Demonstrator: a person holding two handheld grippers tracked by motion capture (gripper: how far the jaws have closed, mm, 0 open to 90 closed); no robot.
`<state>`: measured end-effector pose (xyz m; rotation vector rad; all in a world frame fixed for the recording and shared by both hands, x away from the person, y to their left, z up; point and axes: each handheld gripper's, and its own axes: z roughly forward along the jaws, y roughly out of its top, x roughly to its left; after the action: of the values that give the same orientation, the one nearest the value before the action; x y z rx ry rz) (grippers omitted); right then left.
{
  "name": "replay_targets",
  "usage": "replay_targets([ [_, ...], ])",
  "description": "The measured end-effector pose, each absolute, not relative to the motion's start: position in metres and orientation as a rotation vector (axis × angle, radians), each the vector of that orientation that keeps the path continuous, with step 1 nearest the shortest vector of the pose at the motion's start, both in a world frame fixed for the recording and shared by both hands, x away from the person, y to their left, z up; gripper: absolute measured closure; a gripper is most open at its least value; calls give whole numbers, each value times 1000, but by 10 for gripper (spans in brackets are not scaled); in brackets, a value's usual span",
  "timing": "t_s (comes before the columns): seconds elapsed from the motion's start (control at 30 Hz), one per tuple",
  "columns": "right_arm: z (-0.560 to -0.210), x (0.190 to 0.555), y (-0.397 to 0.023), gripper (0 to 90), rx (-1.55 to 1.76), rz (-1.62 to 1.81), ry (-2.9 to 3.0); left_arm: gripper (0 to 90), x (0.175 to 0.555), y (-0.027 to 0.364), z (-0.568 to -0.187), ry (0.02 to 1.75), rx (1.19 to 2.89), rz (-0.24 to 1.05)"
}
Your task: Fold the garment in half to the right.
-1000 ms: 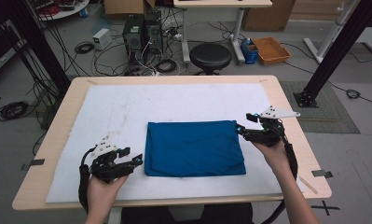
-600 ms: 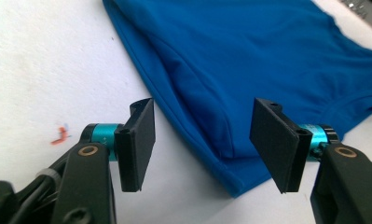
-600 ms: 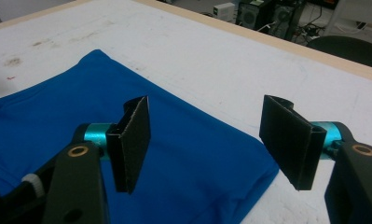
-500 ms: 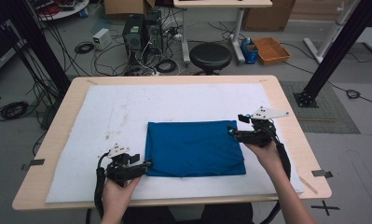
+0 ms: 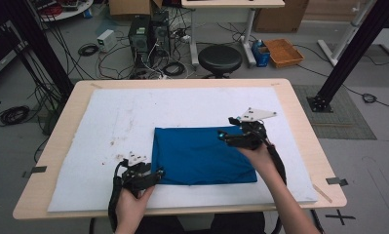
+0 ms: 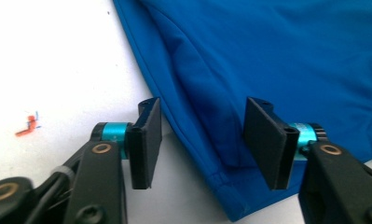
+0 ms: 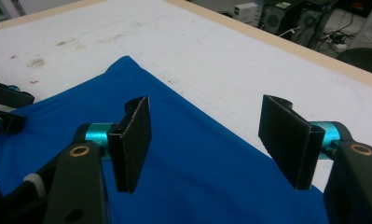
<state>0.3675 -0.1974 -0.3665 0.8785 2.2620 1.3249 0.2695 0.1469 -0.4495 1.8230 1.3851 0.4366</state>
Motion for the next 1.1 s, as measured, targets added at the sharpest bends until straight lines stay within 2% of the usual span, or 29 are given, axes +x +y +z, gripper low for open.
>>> replay_targets([
  [0.17,-365,381,-162,372,867,1331,2303,566,267,147,-451,1373,1827,476],
  [0.33,-369,402,-123,491,908,1302,2365,655,266,147,-451,1358,1828,468],
  [0.43,-374,414,-99,559,918,1331,2414,669,265,146,-452,1353,1832,471],
  [0.63,-392,432,-49,619,890,1290,2501,694,265,147,-452,1350,1822,454],
  [1.03,-427,463,18,621,947,1177,2549,694,265,149,-453,1344,1812,439],
  [1.1,-432,465,25,645,944,1175,2550,692,265,149,-454,1343,1808,435],
])
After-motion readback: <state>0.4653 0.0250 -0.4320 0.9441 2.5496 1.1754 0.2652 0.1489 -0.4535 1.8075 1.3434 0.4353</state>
